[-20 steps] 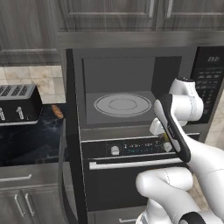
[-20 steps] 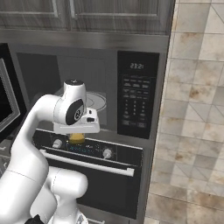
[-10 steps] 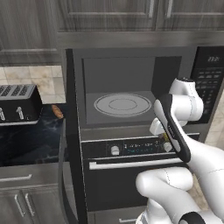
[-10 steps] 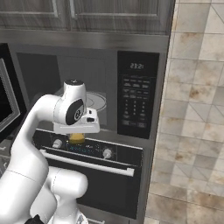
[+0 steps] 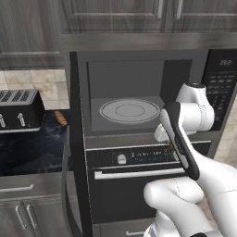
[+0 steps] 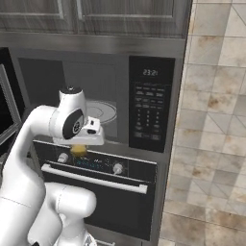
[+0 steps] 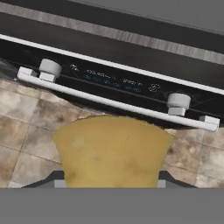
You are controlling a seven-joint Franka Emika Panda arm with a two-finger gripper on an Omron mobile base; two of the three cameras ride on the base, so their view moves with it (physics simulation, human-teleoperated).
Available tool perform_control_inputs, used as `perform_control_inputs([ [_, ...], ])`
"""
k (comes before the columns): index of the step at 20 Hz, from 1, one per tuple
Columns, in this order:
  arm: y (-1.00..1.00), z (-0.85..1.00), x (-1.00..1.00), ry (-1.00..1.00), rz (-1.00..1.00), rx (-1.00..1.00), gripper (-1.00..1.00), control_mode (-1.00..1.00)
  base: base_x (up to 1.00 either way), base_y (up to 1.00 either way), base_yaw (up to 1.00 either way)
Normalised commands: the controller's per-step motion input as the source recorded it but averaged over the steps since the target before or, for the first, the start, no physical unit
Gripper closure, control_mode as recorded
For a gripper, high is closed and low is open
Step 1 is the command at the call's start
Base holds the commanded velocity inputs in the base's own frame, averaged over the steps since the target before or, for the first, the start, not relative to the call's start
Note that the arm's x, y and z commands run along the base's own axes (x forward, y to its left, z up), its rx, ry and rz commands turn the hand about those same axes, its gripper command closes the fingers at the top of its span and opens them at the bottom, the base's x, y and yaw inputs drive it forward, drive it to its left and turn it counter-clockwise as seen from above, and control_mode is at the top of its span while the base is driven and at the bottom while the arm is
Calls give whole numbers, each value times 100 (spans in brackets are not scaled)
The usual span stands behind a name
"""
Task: Place the sponge inside the microwave to prepare for sanitizing.
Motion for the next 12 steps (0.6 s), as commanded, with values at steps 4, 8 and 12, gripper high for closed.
perform_control_inputs([
  [4, 36, 37, 2, -34, -14, -13, 100, -100, 0, 0, 0],
  [8, 30, 27, 16, -28, -3, -11, 100, -100, 0, 0, 0],
  [12, 9, 13, 26, -17, -1, -1, 100, -100, 0, 0, 0],
])
